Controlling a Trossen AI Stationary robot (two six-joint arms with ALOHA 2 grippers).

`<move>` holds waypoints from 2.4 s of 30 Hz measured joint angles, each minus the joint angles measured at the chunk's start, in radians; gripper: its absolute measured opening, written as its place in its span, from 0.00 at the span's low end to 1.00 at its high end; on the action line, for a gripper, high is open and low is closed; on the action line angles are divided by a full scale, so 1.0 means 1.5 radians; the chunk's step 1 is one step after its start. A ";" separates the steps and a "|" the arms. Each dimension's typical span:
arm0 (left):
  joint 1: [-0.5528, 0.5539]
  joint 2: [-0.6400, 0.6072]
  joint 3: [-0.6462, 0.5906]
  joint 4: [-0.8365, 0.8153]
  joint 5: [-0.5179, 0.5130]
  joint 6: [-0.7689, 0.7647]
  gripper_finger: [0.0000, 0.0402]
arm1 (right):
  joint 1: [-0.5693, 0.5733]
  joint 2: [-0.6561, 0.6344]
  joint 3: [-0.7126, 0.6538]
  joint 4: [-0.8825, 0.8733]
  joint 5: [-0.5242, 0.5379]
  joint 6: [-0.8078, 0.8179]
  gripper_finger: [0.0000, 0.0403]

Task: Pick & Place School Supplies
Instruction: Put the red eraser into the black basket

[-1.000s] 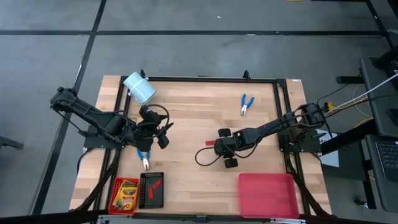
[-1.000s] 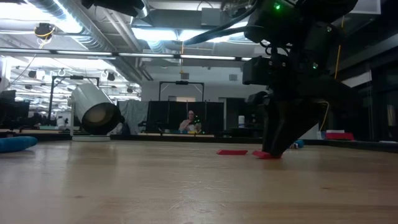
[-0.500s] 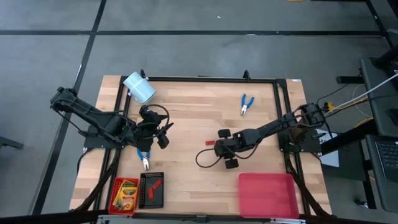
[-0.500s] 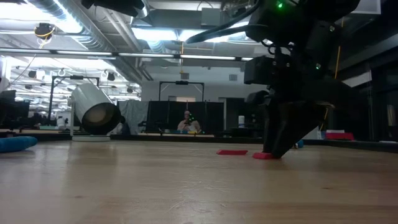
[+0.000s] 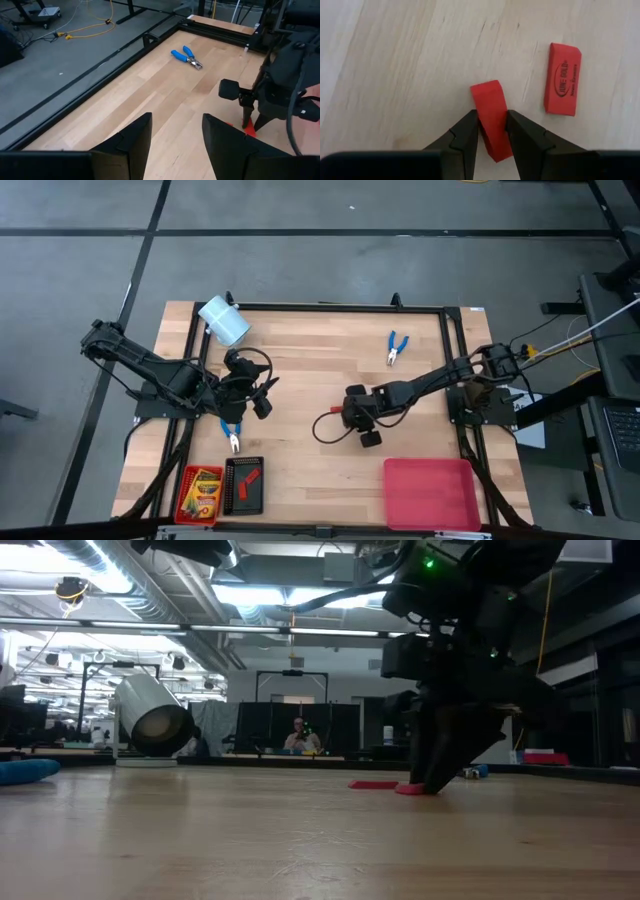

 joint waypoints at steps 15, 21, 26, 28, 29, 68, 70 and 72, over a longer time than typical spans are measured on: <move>0.000 0.000 0.000 -0.002 0.000 -0.011 0.42 | -0.029 0.014 0.001 0.030 -0.028 -0.006 0.24; 0.000 0.000 0.000 -0.002 0.011 -0.012 0.42 | -0.019 0.016 0.002 0.034 -0.023 0.033 0.12; 0.000 0.000 0.000 -0.002 0.011 -0.012 0.42 | -0.001 0.005 0.006 0.034 -0.013 0.068 0.11; 0.000 0.000 0.000 -0.002 0.012 -0.008 0.42 | 0.009 0.001 0.012 0.030 -0.004 0.079 0.11; 0.000 0.000 0.000 -0.002 0.012 -0.007 0.42 | 0.014 -0.001 0.016 0.027 -0.001 0.084 0.11; -0.018 -0.003 0.000 -0.264 0.128 -0.203 0.42 | 0.062 0.137 0.449 0.003 -0.163 -0.198 0.09; -0.027 -0.005 0.000 -0.286 0.133 -0.221 0.42 | 0.062 0.153 0.473 0.003 -0.171 -0.211 0.09; -0.034 -0.005 0.000 -0.293 0.140 -0.230 0.42 | 0.063 0.168 0.496 0.002 -0.179 -0.220 0.09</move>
